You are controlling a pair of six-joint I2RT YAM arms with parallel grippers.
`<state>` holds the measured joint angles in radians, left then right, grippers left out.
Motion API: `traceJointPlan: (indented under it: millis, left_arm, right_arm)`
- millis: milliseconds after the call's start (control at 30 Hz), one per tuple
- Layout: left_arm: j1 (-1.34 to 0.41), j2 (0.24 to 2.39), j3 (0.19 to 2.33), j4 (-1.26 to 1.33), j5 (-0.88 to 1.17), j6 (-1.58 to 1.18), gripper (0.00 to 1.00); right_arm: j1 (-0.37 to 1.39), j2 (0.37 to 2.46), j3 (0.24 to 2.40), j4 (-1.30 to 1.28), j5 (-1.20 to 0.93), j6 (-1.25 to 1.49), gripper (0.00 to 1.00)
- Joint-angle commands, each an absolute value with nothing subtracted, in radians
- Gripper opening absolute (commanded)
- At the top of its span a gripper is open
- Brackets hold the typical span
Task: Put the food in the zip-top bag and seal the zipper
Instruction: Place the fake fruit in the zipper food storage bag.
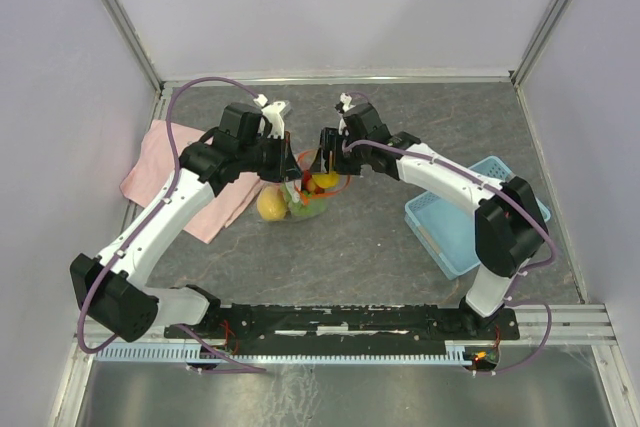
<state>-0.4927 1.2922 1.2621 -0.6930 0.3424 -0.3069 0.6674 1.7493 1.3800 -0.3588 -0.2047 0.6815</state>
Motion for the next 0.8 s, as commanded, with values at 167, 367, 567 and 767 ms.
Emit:
traceJointPlan:
  millis: [167,367,567,767]
  left_arm:
    - [-0.477,1.289,1.267,-0.638,0.365,-0.278,0.03]
    - [-0.475,1.290,1.265,-0.638,0.363,-0.278,0.03]
    - [-0.475,1.291,1.266,-0.638,0.363,-0.278,0.03]
    - [-0.474,1.291,1.266,-0.638,0.365,-0.278,0.03]
  right_arm:
    - [0.668,1.682,1.343,-0.325,-0.138,0.669,0.79]
    - [0.668,1.649,1.345,-0.356,-0.141,0.633,0.83]
    - [0.667,1.549,1.351,-0.454,-0.103,0.541,0.81]
    - [0.667,1.470,1.321,-0.562,0.033,0.504,0.75]
